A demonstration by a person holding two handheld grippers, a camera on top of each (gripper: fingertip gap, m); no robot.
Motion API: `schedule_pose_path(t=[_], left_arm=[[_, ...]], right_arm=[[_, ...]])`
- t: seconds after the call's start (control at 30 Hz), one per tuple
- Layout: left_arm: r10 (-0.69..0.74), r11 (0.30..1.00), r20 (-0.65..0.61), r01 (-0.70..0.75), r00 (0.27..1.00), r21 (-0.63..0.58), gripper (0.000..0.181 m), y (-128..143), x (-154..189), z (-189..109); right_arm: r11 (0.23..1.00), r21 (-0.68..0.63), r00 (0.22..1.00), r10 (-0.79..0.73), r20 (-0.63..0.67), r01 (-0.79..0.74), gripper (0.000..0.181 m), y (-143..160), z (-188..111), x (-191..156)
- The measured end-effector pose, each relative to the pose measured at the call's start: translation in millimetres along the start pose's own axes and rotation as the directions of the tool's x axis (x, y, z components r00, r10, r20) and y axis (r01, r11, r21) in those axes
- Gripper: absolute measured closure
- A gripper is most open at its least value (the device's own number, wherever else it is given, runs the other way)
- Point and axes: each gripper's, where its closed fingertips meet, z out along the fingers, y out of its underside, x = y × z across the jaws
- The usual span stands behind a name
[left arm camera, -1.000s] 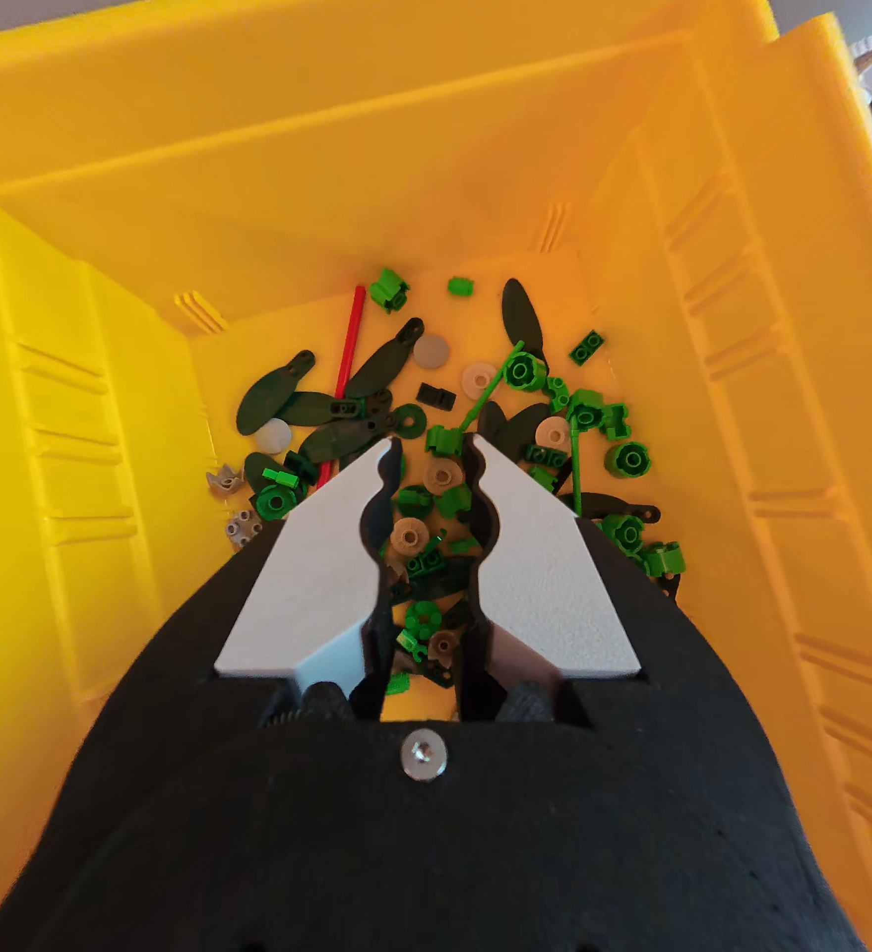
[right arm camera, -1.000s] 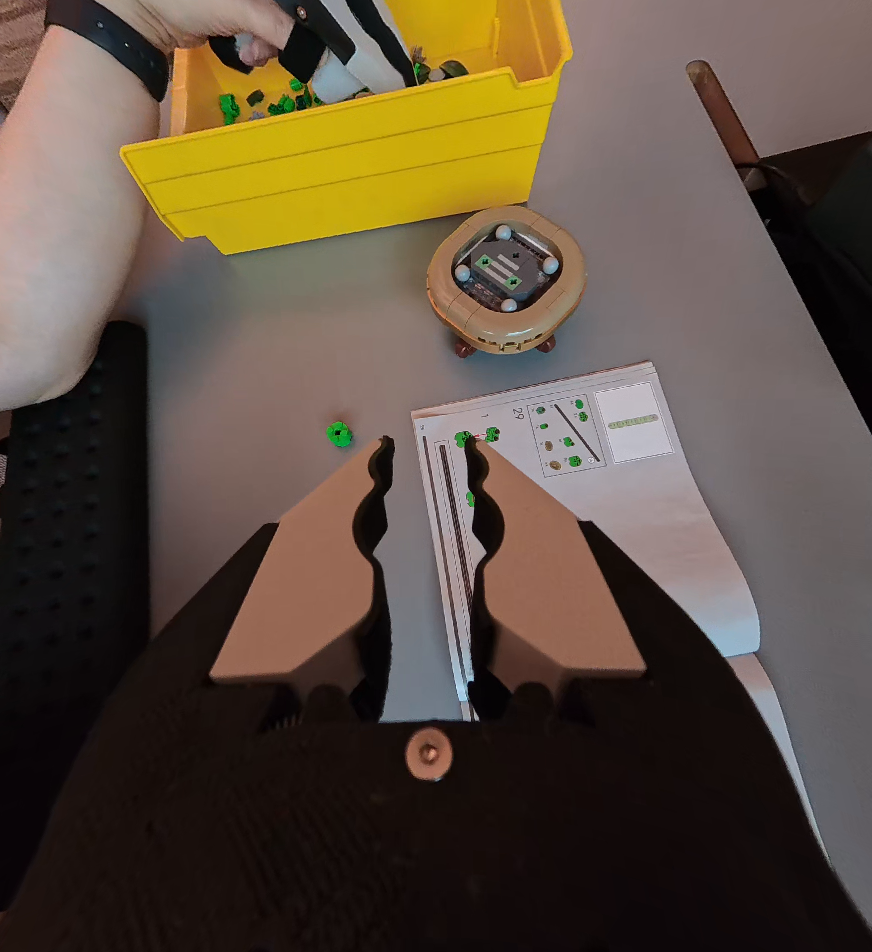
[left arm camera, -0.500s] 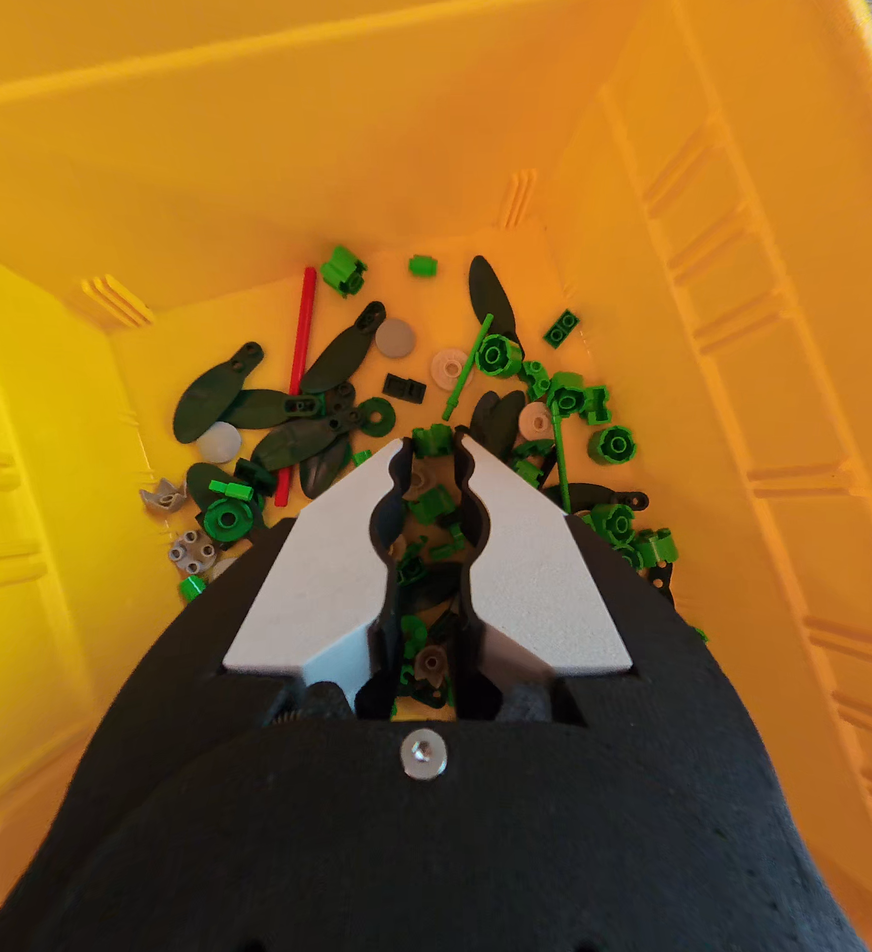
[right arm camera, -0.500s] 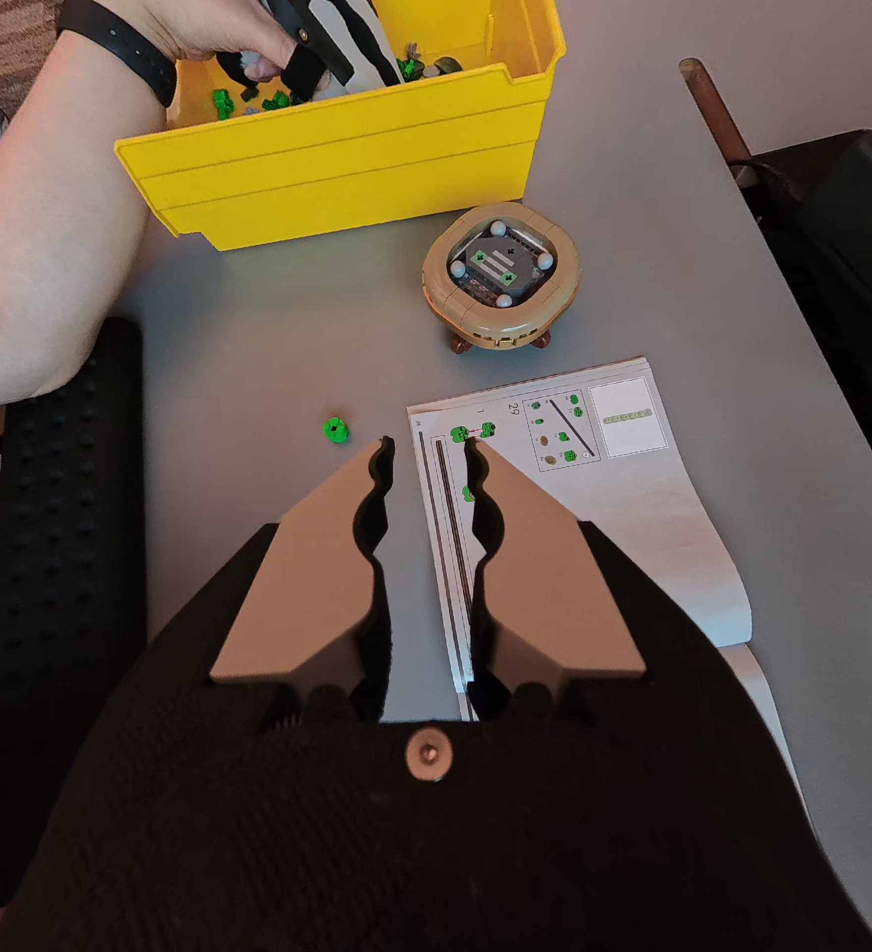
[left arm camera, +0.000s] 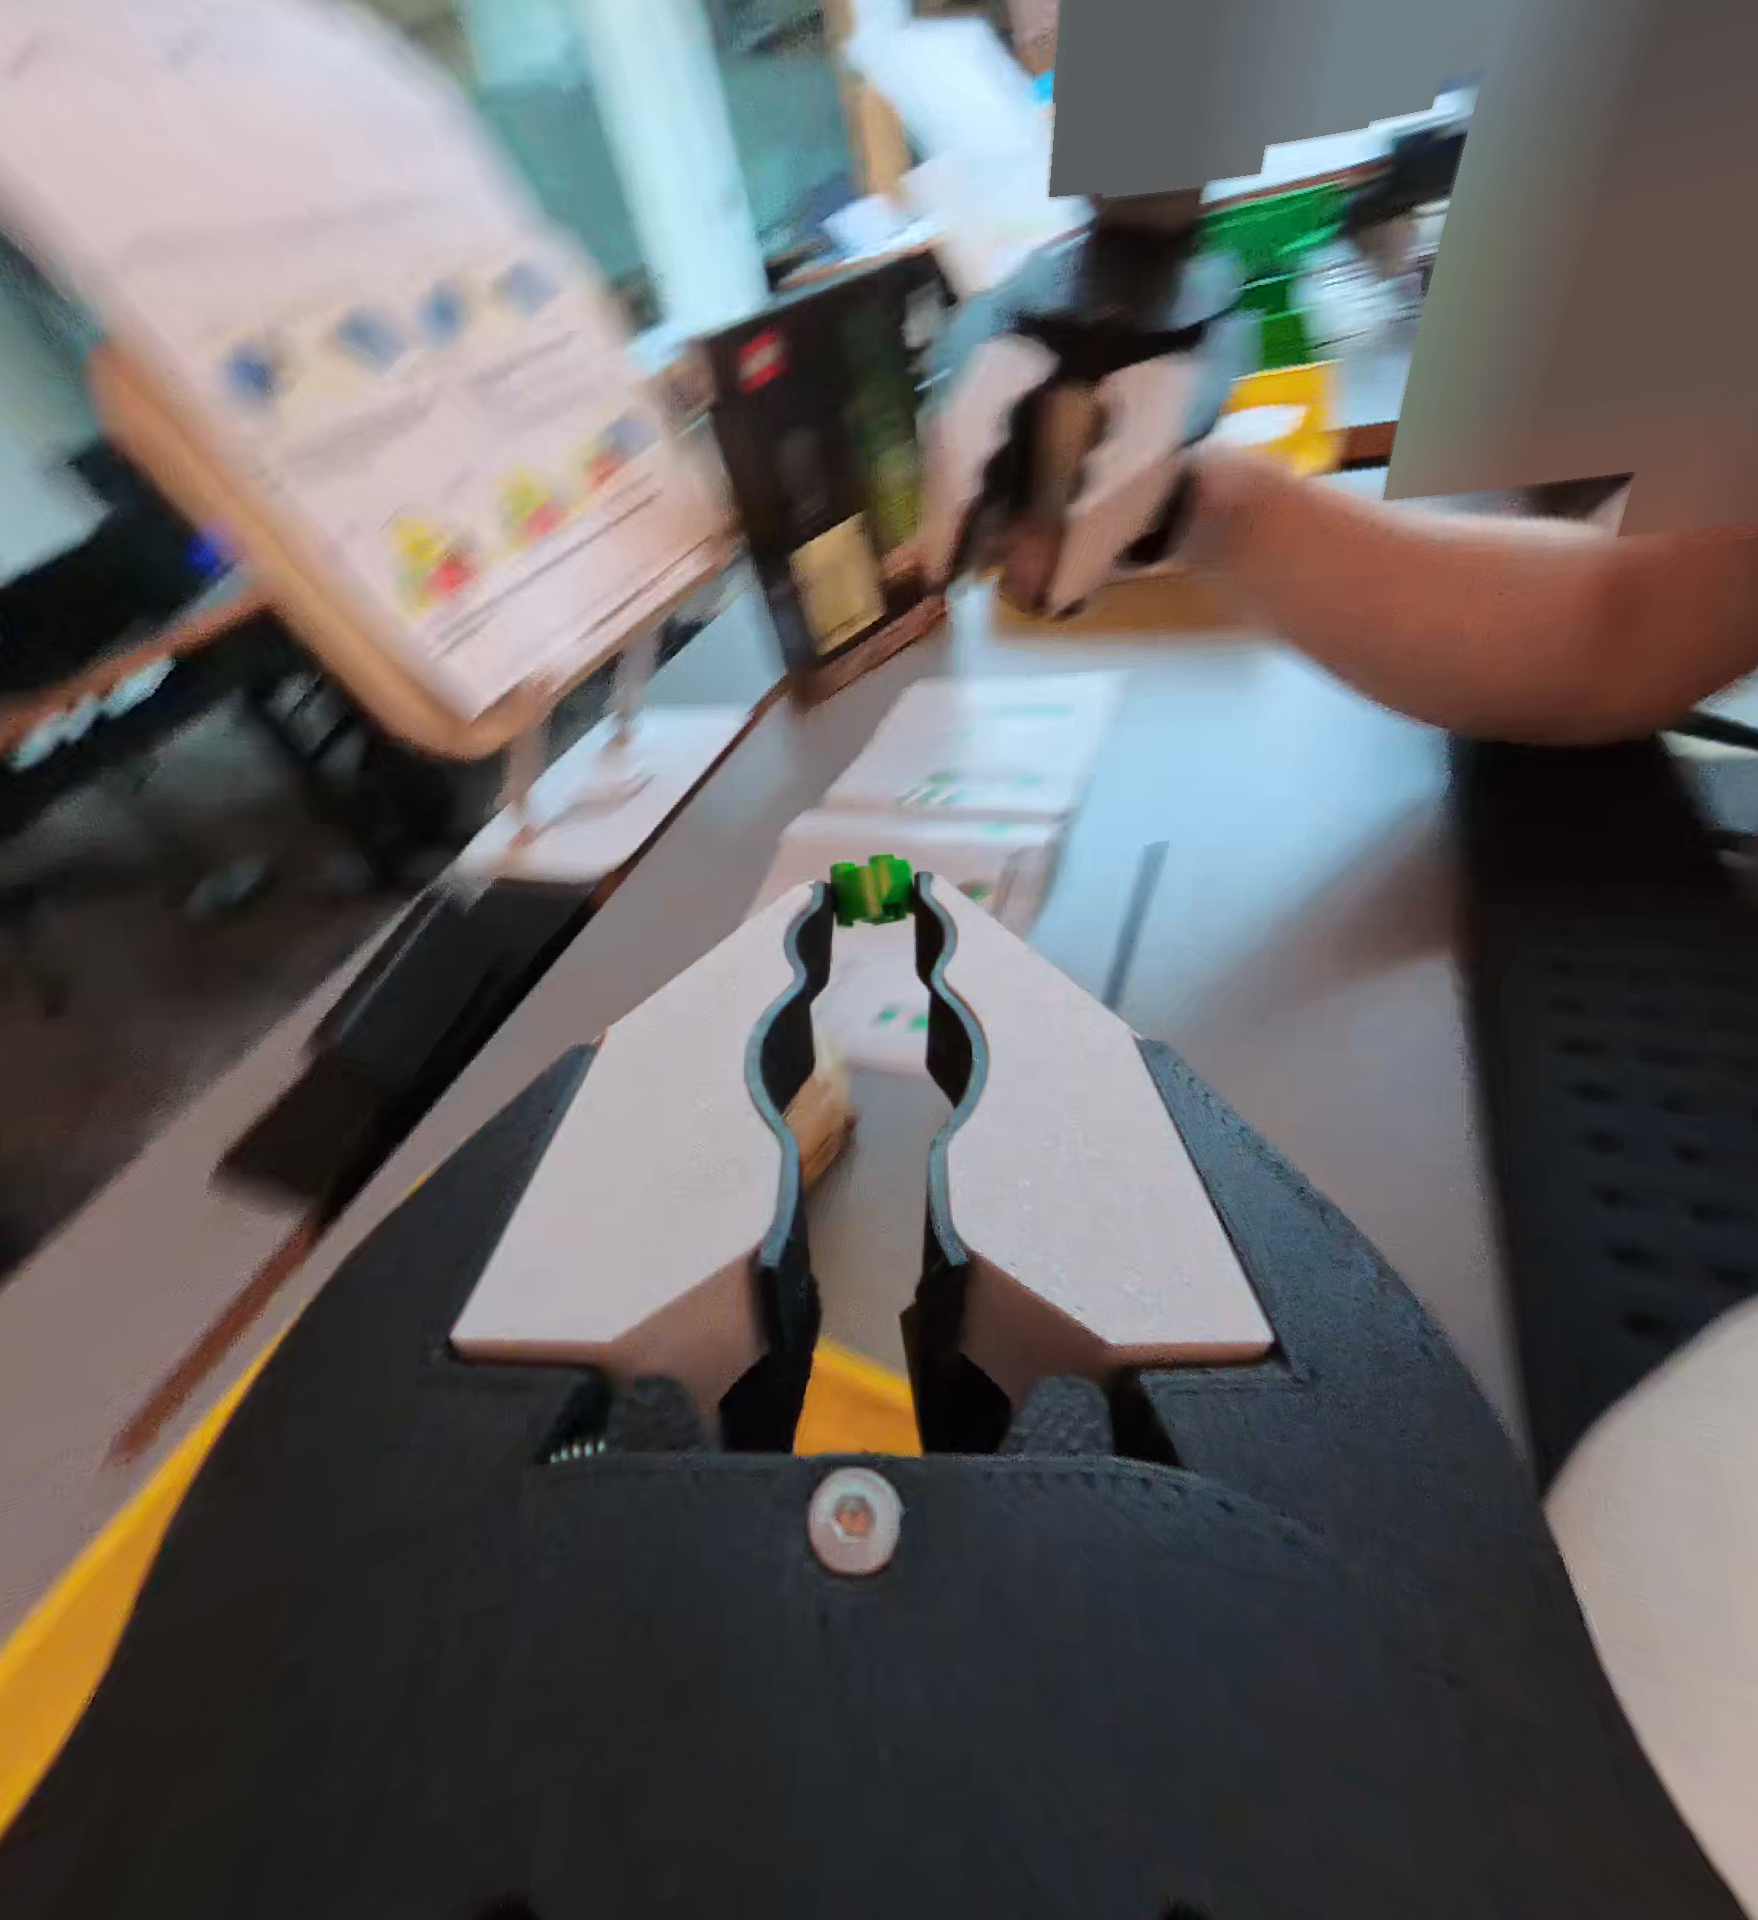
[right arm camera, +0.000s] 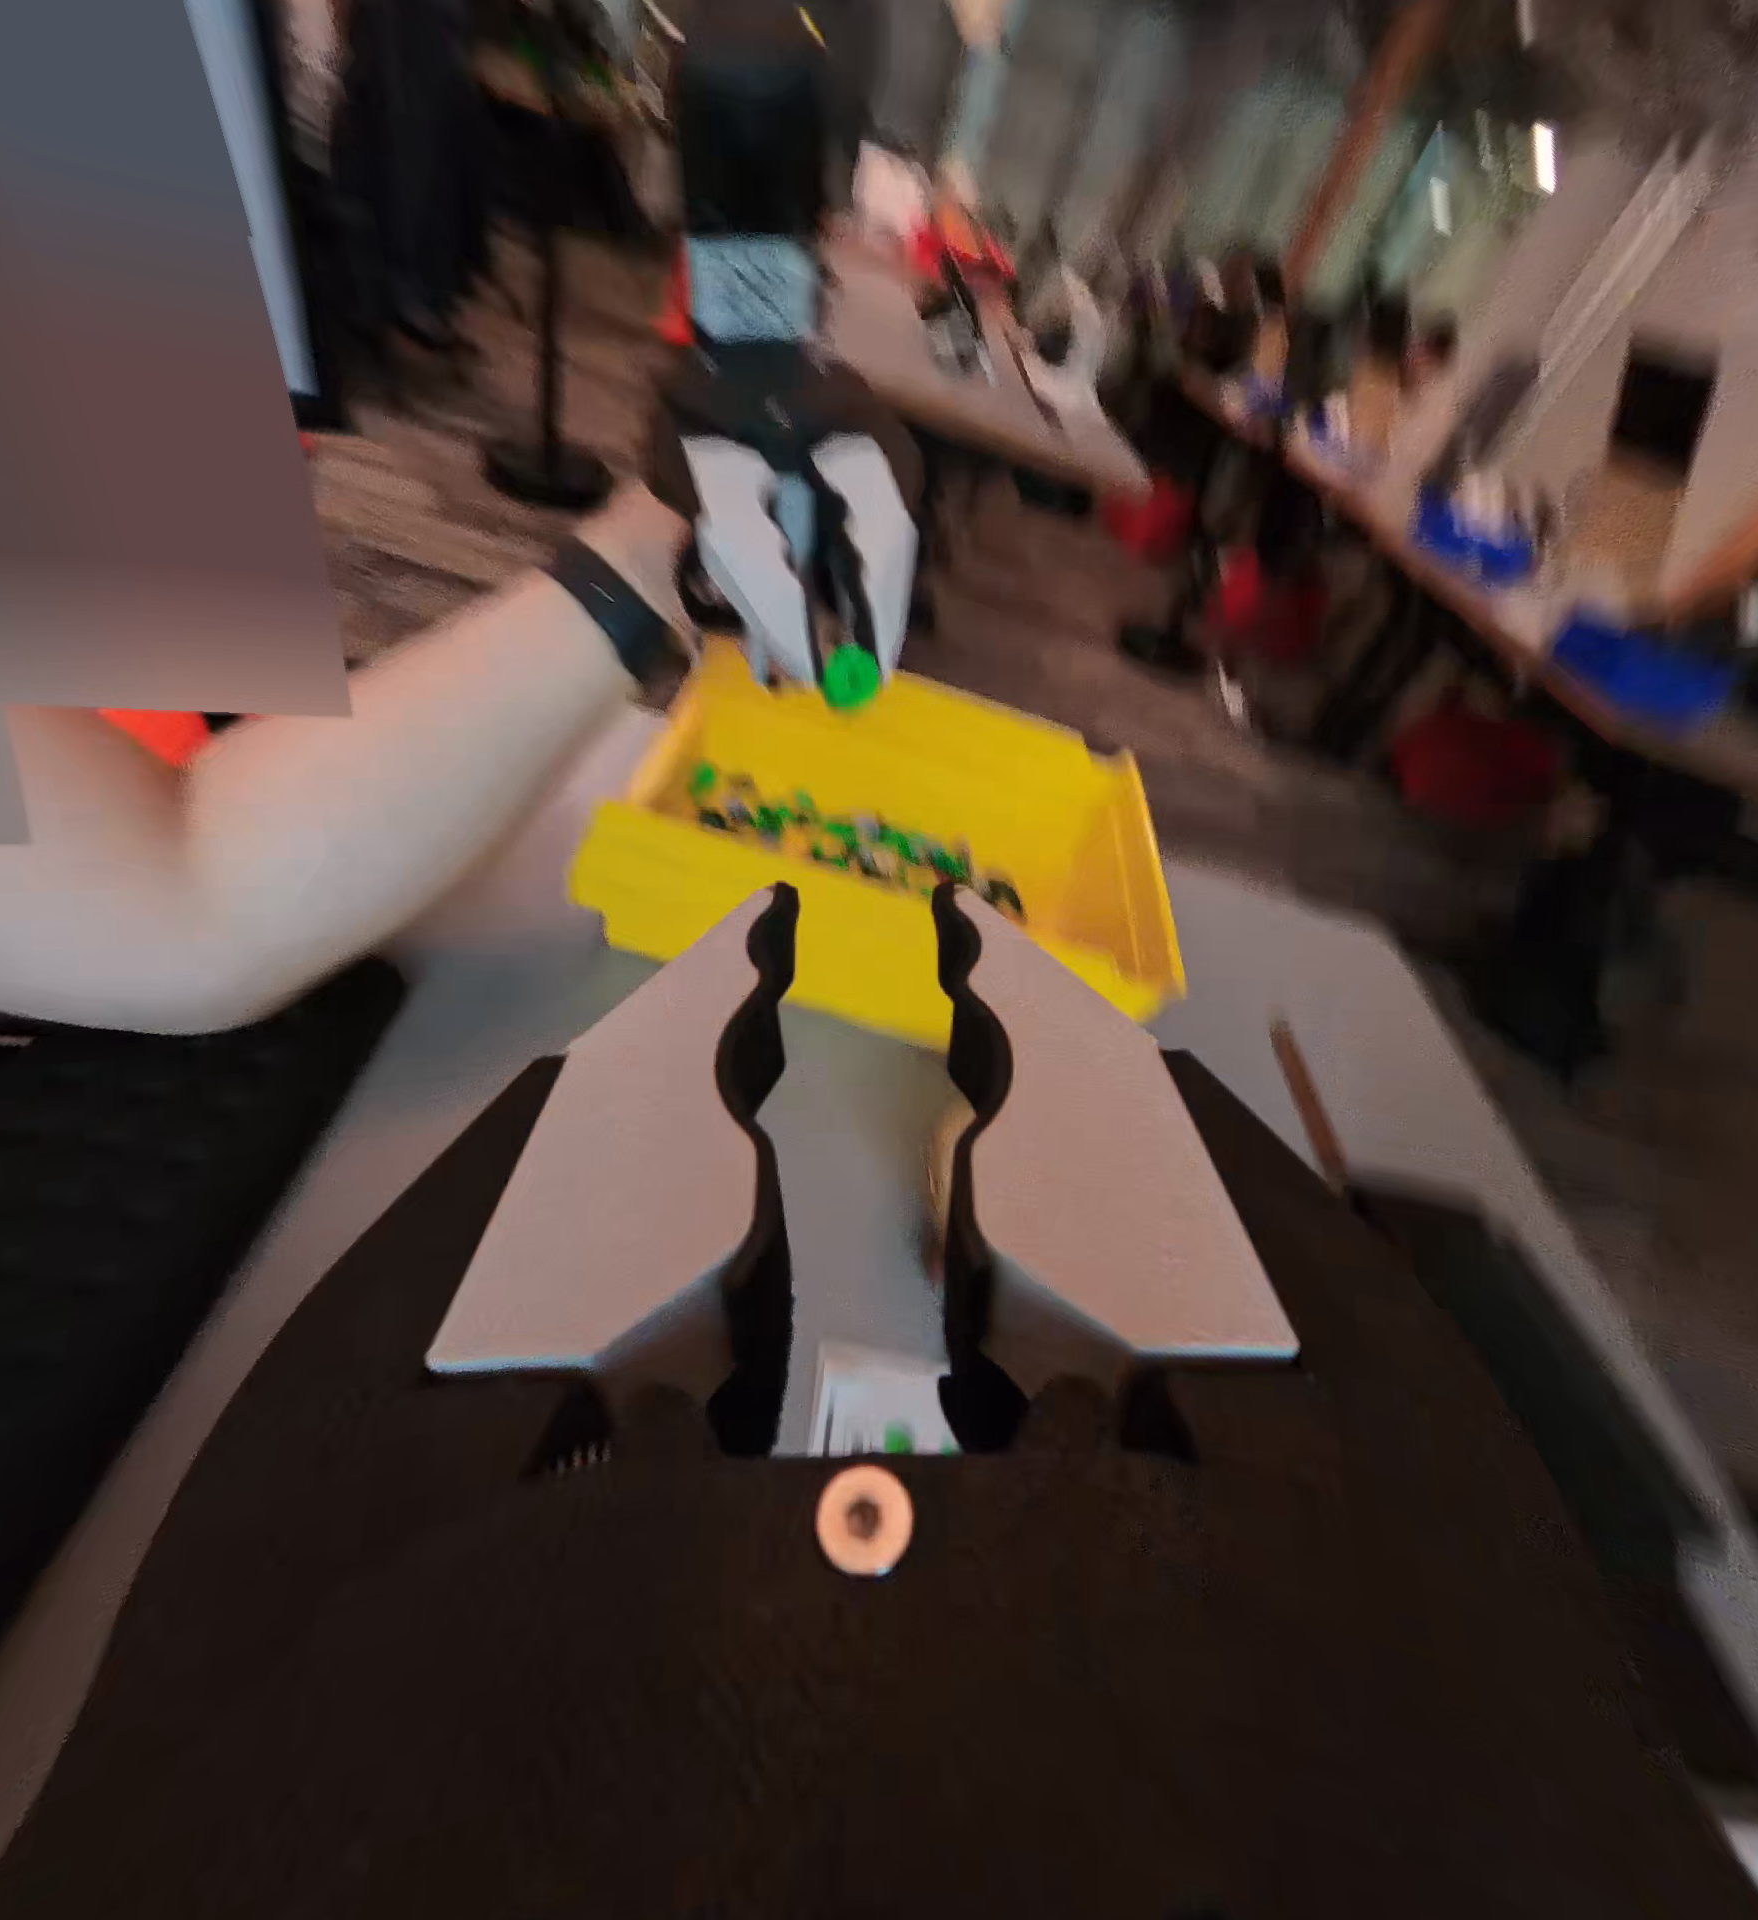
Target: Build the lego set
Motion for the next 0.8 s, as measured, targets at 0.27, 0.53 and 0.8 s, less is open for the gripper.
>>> schedule_pose_path(t=[0.27,0.53,0.8], left_arm=[[0.038,0.998,-0.343,-0.05,0.939,-0.026,0.168,-6.3,62.7,21.5],[-0.02,0.996,-0.443,-0.023,0.896,-0.092,0.167,2.1,75.9,28.4],[0.002,0.994,-0.451,-0.05,0.893,-0.094,0.167,0.9,81.3,27.0]], right_arm=[[0.833,-0.003,0.832,-0.552,-0.047,0.553,0.15,-21.3,39.9,-62.4],[0.735,-0.114,0.74,-0.672,0.005,0.669,0.151,0.8,56.7,-73.0],[0.715,-0.125,0.721,-0.693,-0.001,0.688,0.164,2.1,59.7,-74.2]])
